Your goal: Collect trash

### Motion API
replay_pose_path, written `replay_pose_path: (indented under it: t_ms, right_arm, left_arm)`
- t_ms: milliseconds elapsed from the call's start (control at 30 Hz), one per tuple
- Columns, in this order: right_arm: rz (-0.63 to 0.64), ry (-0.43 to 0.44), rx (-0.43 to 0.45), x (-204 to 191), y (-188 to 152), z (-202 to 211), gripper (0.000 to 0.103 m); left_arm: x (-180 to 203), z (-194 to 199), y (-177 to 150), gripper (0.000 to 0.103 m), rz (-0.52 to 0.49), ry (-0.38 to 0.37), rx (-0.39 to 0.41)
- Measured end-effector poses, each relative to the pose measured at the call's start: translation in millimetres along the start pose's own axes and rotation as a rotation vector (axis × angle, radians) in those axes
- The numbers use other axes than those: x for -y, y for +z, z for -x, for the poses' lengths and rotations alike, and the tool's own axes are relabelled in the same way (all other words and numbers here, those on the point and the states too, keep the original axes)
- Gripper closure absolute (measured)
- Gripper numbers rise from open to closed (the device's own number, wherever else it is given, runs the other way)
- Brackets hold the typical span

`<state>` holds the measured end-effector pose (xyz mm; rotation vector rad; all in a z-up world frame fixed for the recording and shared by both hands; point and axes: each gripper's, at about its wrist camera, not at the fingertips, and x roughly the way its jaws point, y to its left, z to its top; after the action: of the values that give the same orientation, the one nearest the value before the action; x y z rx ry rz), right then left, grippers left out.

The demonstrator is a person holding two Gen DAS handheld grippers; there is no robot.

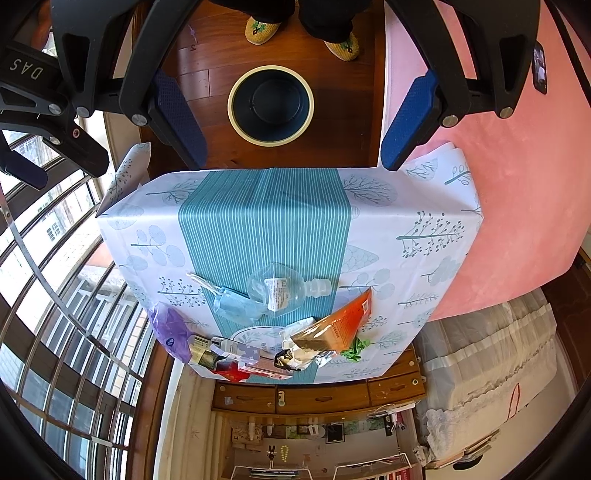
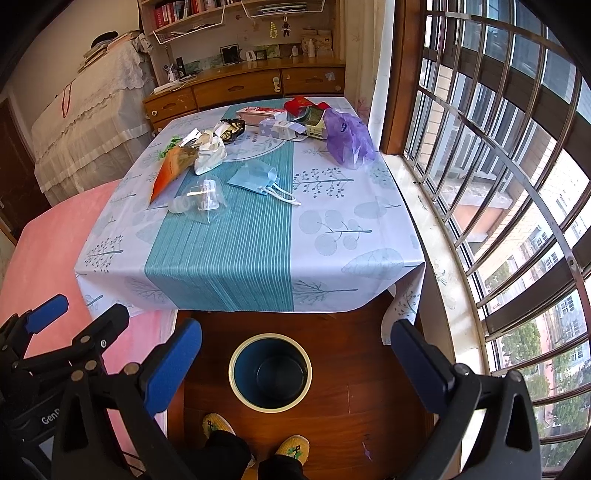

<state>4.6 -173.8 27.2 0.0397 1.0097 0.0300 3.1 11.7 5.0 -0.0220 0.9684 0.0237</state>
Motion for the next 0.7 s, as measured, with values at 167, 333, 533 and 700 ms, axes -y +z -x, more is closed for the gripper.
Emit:
replay_pose_path:
  t_ms: [167, 333, 533, 700]
  right_arm:
    - [0.015, 0.006, -0.004, -3.0, -1.1, -0.3, 0.0]
    - [0.024, 0.008, -0.003, -3.7, -0.7, -0.5, 0.0]
    - [0.023, 0.008, -0.003, -3.5, -0.6, -0.6, 0.0]
    - [0.03, 0.02, -0.007, -6.2, 2.3, -4.6, 0.0]
  left_arm:
    - [-5.1, -1.1, -1.8, 0.01, 0.019, -0.001, -0.01]
    - [-5.8, -1.5, -1.7, 0.01, 0.027, -0.002, -0.014]
    - [-4.6, -2.2, -0.9, 0.01, 0.026, 0.003, -0.013]
    - [-1.1, -6.6, -1.6, 0.01, 0.006, 0.043, -0.042]
